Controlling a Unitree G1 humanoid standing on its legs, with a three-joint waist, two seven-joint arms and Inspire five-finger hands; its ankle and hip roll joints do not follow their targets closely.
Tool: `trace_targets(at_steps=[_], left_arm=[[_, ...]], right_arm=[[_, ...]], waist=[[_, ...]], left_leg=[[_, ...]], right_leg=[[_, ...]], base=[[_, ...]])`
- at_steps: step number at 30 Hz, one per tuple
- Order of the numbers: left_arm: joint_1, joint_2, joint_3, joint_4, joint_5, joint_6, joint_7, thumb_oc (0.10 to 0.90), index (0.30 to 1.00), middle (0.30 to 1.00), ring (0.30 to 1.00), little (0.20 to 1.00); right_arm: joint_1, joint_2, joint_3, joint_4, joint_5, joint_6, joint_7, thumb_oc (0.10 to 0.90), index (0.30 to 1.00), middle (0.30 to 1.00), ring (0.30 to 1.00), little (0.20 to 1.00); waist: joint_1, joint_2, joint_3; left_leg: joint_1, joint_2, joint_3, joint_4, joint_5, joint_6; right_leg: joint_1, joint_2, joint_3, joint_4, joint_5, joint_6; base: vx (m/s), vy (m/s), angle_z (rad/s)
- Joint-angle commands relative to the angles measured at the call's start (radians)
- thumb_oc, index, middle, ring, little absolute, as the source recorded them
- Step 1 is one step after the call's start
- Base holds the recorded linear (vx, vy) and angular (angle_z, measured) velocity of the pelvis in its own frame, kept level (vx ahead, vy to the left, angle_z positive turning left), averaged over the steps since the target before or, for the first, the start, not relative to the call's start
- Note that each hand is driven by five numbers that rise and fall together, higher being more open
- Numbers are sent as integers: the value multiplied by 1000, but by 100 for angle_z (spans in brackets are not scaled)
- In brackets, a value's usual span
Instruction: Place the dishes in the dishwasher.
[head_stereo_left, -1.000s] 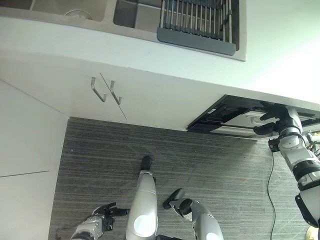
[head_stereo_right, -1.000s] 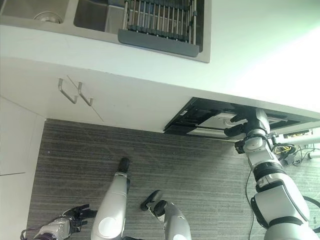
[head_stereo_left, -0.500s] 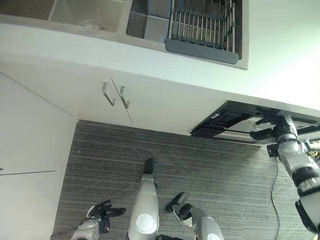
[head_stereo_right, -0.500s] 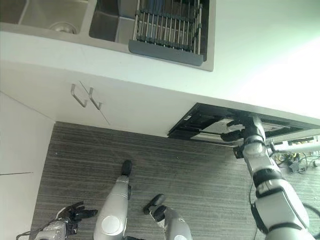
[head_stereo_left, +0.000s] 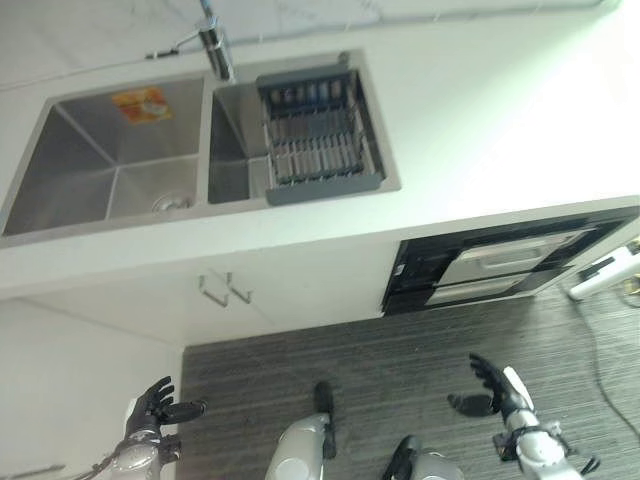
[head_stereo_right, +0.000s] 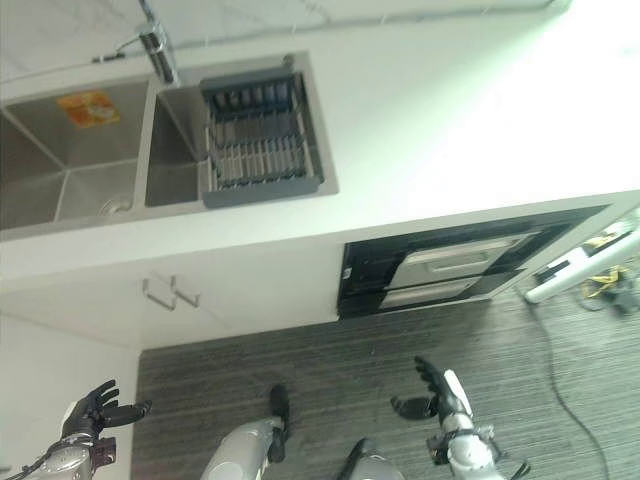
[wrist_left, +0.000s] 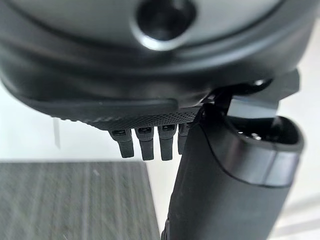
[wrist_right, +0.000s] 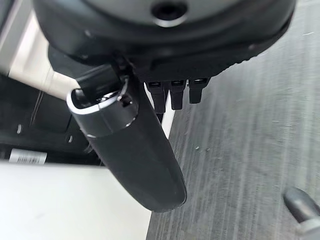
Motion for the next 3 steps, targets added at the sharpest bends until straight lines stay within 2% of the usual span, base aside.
trace_targets(at_steps=[1,3], left_arm=[[23,8,29,-12,-75,-31,-36,800,900,900,900,900],[16,-26,18,-11,-73,-6,-94,800,900,900,900,900]], right_arm=[[-91,-38,-34,26,-9,-50,-8,800,900,900,900,900],[-71,-5,-41,75,-3,-49,3,800,900,900,900,900]], waist=[[15,32,-32],[1,33,-47]], left_leg=[[-25,78,19,183,-239,-61],[-10,77,24,183,-251,-57]], right_leg=[[24,-2,58,-56,-7,45],[22,-1,71,-56,-6,47]], base=[[-18,19,-13],[-28,18,-19]])
